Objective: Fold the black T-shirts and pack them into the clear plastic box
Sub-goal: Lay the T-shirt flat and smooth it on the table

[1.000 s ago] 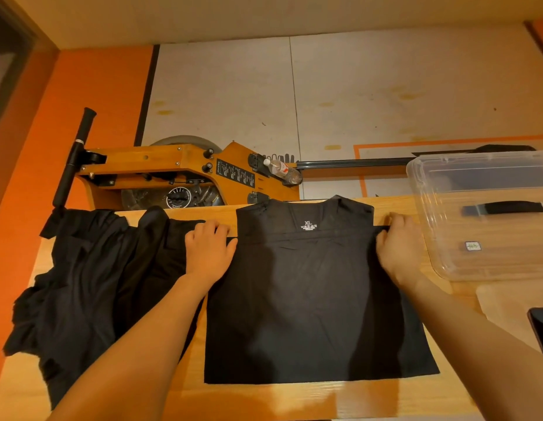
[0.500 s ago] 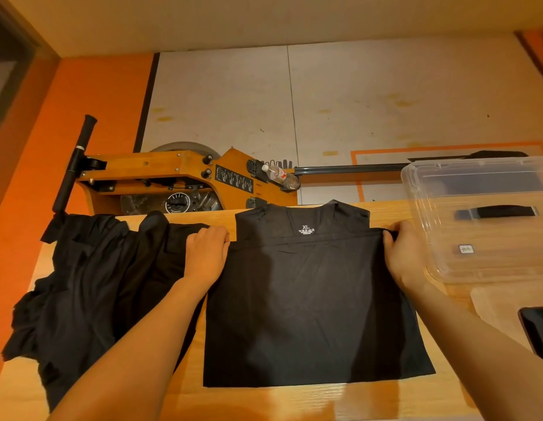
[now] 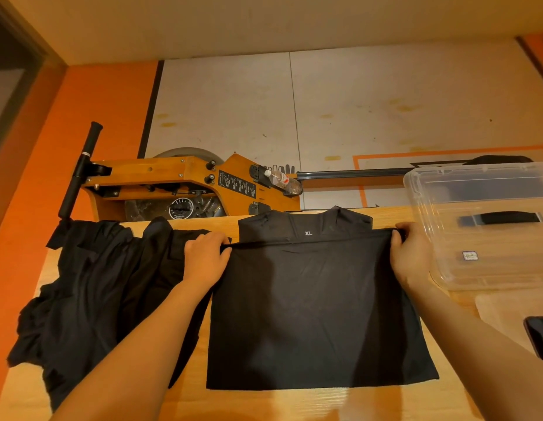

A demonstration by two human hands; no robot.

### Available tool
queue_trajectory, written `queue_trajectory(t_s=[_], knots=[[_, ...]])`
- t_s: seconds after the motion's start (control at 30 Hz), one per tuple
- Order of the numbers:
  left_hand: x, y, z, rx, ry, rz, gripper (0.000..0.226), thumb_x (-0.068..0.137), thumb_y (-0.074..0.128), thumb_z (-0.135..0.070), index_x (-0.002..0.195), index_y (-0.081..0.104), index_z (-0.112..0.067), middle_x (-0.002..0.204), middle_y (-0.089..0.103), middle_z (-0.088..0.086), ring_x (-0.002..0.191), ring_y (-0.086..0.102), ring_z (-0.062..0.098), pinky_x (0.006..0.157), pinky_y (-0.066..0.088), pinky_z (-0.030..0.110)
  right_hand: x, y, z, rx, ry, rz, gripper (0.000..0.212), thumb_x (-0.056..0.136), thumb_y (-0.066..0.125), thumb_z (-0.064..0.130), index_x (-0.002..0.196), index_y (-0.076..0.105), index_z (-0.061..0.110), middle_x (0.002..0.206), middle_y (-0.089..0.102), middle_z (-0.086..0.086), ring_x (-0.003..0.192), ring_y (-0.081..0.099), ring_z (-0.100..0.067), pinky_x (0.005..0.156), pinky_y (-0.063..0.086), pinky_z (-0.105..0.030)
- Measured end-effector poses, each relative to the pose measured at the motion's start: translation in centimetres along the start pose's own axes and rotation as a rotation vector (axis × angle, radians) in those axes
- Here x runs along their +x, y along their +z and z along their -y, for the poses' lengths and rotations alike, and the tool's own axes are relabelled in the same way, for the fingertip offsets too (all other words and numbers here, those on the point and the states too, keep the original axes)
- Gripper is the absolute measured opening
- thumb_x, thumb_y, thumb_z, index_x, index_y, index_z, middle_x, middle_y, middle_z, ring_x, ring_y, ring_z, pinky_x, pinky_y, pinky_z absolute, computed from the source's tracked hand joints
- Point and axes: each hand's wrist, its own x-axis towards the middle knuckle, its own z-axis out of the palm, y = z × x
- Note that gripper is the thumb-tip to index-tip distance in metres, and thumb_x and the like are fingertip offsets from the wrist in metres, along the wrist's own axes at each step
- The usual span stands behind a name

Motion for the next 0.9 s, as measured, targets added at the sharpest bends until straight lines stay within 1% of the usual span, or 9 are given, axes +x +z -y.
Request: queue_trajectory(t_s=[0.1, 0.23, 0.33, 0.5, 0.6, 0.73, 0.8, 0.9], knots=[[0.5, -0.3, 0.2, -0.060, -0.008, -0.054, 0.010, 0.094, 0.056, -0.027, 0.098, 0.063, -0.021, 0.092, 0.065, -0.003, 0.093, 0.059, 0.020, 0.089, 0.038, 0.038, 0.6, -0.4, 0.6, 0.056, -0.004, -0.014, 0.025, 0.099, 0.051, 0.012, 0.120, 0.060, 0.001, 0.115, 0.065, -0.018, 0.108, 0.060, -0.034, 0.090, 0.044, -0.036], [1.8, -0.8, -0.1, -0.115, -0.045, -0.110, 0.012, 0.094, 0.057, -0.027, 0.101, 0.064, -0.020, 0.093, 0.067, -0.002, 0.092, 0.061, 0.021, 0.091, 0.038, 0.039, 1.8, -0.3, 1.4, 0.082, -0.011, -0.032, 0.024, 0.099, 0.052, 0.013, 0.119, 0.061, 0.002, 0.114, 0.065, -0.016, 0.108, 0.060, -0.031, 0.090, 0.042, -0.032], [3.0, -0.8, -0.4, -0.156, -0.077, -0.112, 0.012, 0.094, 0.058, -0.026, 0.102, 0.064, -0.021, 0.094, 0.067, -0.002, 0.091, 0.062, 0.021, 0.089, 0.043, 0.041, 2.5, 0.3, 2.0, 0.075, 0.009, -0.044, 0.025, 0.099, 0.052, 0.015, 0.121, 0.061, 0.003, 0.114, 0.065, -0.016, 0.108, 0.060, -0.032, 0.089, 0.042, -0.032], [4.5, -0.4, -0.9, -0.325, -0.209, -0.095, 0.010, 0.094, 0.060, -0.023, 0.102, 0.064, -0.021, 0.097, 0.067, -0.003, 0.093, 0.062, 0.021, 0.093, 0.046, 0.046, 3.4, 1.3, 2.5, 0.077, 0.040, -0.055, 0.026, 0.099, 0.054, 0.013, 0.121, 0.061, 0.004, 0.118, 0.064, -0.016, 0.111, 0.060, -0.031, 0.093, 0.043, -0.033], [5.2, -0.3, -0.8, -0.404, -0.264, -0.111, 0.012, 0.093, 0.062, -0.021, 0.104, 0.065, -0.018, 0.101, 0.067, -0.001, 0.094, 0.061, 0.019, 0.089, 0.048, 0.041, 4.0, 1.7, 2.6, 0.096, 0.071, -0.054, 0.025, 0.099, 0.054, 0.013, 0.121, 0.060, 0.004, 0.118, 0.064, -0.016, 0.111, 0.060, -0.031, 0.093, 0.043, -0.032], [5.9, -0.1, -0.8, -0.438, -0.294, -0.126, 0.014, 0.093, 0.062, -0.019, 0.106, 0.065, -0.016, 0.103, 0.066, 0.001, 0.087, 0.054, 0.011, 0.081, 0.044, 0.031, 4.8, 2.0, 2.7, 0.114, 0.111, -0.057, 0.025, 0.099, 0.054, 0.013, 0.121, 0.060, 0.004, 0.118, 0.064, -0.015, 0.111, 0.060, -0.030, 0.093, 0.044, -0.032], [6.3, 0.0, -0.9, -0.435, -0.303, -0.121, 0.015, 0.093, 0.062, -0.019, 0.107, 0.065, -0.015, 0.105, 0.066, 0.002, 0.090, 0.056, 0.015, 0.079, 0.042, 0.030, 5.1, 2.2, 2.6, 0.123, 0.125, -0.059, 0.024, 0.099, 0.054, 0.012, 0.121, 0.060, 0.004, 0.117, 0.064, -0.015, 0.110, 0.060, -0.029, 0.090, 0.042, -0.029], [6.6, 0.3, -1.0, -0.419, -0.308, -0.108, 0.018, 0.092, 0.063, -0.019, 0.109, 0.064, -0.015, 0.108, 0.066, 0.003, 0.098, 0.060, 0.021, 0.080, 0.044, 0.032, 5.3, 2.6, 2.3, 0.121, 0.144, -0.064, 0.024, 0.098, 0.055, 0.012, 0.120, 0.060, 0.003, 0.116, 0.065, -0.015, 0.109, 0.061, -0.030, 0.088, 0.040, -0.028]])
